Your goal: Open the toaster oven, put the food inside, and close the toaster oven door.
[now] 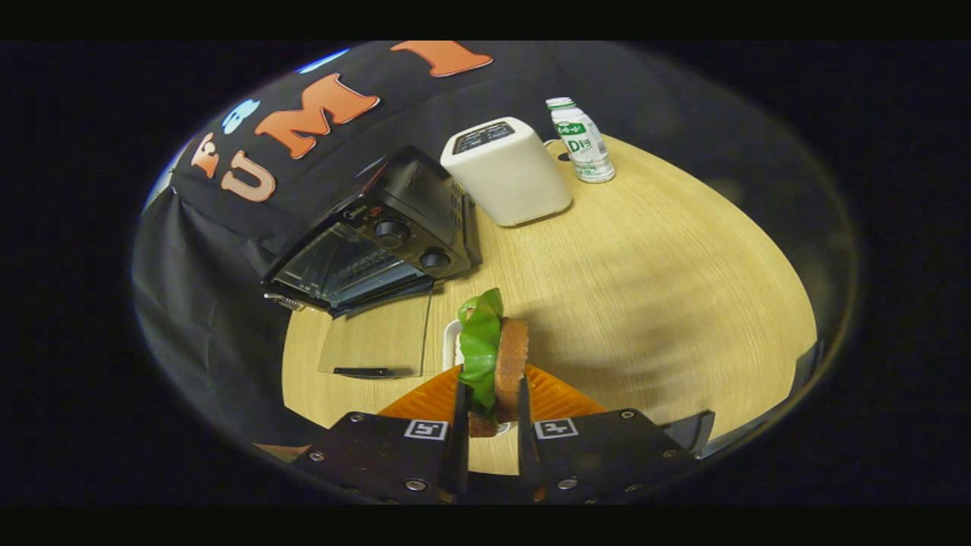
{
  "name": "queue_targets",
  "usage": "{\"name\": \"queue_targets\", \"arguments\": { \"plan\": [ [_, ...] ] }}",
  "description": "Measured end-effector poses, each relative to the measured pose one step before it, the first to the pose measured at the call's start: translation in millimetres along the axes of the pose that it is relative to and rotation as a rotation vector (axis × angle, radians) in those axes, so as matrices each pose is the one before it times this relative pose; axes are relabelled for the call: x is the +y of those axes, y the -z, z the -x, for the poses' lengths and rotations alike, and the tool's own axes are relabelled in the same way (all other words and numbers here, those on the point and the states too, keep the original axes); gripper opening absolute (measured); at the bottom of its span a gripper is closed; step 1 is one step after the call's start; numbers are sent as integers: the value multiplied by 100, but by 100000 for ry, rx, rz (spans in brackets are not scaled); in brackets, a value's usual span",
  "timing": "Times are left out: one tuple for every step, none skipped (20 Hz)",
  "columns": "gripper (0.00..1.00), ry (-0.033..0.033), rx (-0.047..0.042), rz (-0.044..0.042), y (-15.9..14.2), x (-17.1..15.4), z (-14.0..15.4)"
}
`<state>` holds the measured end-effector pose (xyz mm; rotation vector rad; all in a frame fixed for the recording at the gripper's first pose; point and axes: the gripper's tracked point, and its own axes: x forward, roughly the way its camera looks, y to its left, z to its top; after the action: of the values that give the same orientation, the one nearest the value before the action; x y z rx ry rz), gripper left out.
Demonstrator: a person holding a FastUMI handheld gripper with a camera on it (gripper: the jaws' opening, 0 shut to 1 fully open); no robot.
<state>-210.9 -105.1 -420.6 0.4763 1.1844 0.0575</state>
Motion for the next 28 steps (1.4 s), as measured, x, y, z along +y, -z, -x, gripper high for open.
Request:
{"name": "queue_targets", "arguments": {
  "plan": [
    [27, 787, -1708, -345, -509, 137, 503],
    [27, 642, -2179, -1009, -637, 189, 609],
    [27, 373, -2150, -1457, -669, 223, 586],
    [27, -218, -2356, -1284, -708, 415, 670],
    [27, -578, -2232, -1069, -643, 557, 524],
    [27, -1045, -1976, -1068, -581, 771, 450],
    [27, -1418, -1411, -784, -477, 915, 228],
    [27, -1774, -1274, -769, -336, 1057, -46],
    [27, -2034, -543, 60, -23, 1239, -119],
    [27, -1714, -203, 103, 8, 1270, -254],
    [27, -1798, 266, 120, 95, 1286, -522],
    [27, -1944, 96, -34, 195, 1516, -859],
    [27, -2008, 740, -267, 173, 1240, -817],
    [27, -2058, 377, -225, 140, 1245, -773],
    [27, -2043, 336, -341, 164, 1180, -932],
    [27, -1921, 318, -646, 213, 1192, -942],
    [27, -1871, 218, -863, 150, 1051, -1043],
    [27, -1634, 260, -1214, 184, 985, -913],
    [27, -1390, -147, -1462, 110, 872, -1114],
    [27, -1029, -164, -1970, 264, 739, -1193],
    [27, -1016, -343, -2201, 76, 752, -1136],
    [27, -939, -647, -2692, 49, 658, -1057],
    [27, -890, -642, -2368, 86, 516, -1049],
    [27, -218, -780, -2821, 153, 252, -1109],
    [27, 250, 319, -2940, 220, 81, -1164],
    [27, -297, 411, -2413, 353, 222, -840],
    [27, -960, -1253, -2238, -137, 337, -792],
    [27, -1478, -977, -1745, -34, 392, -651]
  ]
}}
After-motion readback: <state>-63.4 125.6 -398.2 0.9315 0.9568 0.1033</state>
